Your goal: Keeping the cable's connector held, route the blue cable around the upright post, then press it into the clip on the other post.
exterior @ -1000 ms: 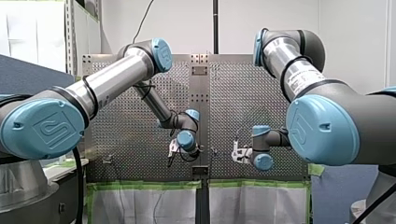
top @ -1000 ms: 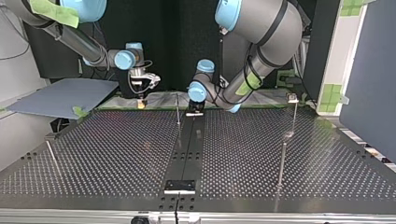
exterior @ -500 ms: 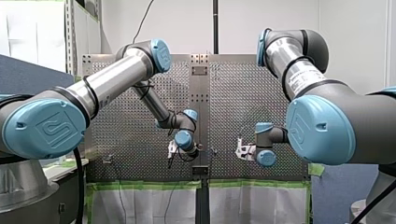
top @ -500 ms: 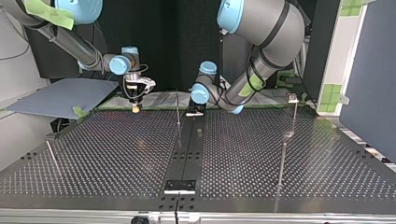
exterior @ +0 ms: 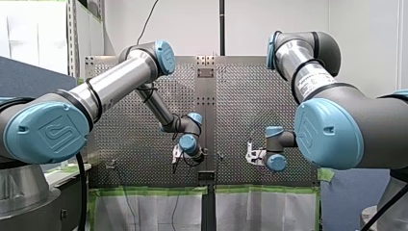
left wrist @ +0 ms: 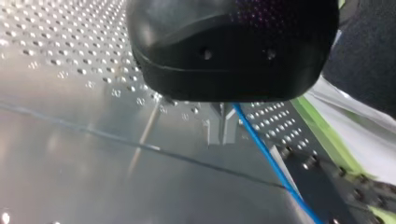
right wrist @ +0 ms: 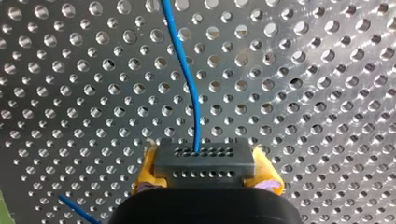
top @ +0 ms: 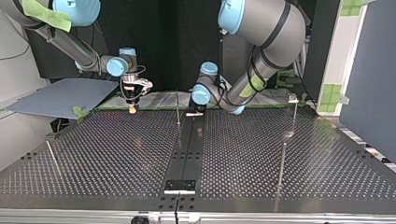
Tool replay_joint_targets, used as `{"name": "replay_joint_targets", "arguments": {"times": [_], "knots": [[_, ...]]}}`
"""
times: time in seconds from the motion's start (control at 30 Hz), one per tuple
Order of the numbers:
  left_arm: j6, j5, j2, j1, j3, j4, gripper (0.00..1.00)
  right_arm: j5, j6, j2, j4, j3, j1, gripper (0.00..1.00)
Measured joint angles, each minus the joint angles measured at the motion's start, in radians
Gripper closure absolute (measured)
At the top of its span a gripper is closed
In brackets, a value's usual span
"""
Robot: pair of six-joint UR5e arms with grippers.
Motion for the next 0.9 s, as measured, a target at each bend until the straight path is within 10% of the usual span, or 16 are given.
{"name": "replay_joint_targets", "arguments": {"times": [0.2,0.27,0.33,0.9], "knots": [[0.019,0.045,0.001,-0.019,0.000,0.042,0.51,-0.001,0.000,0.013,0.000,-0.002,-0.001,1.00],[0.032,0.060,0.002,-0.023,0.000,0.051,0.06,-0.001,0.000,0.019,0.000,-0.004,-0.001,1.00],[0.043,0.071,0.002,-0.025,0.000,0.054,0.00,-0.002,0.000,0.025,0.000,-0.006,-0.001,1.00],[0.144,-0.031,0.008,-0.051,-0.011,-0.053,0.00,-0.011,0.000,0.034,0.002,-0.011,-0.004,1.00]]}}
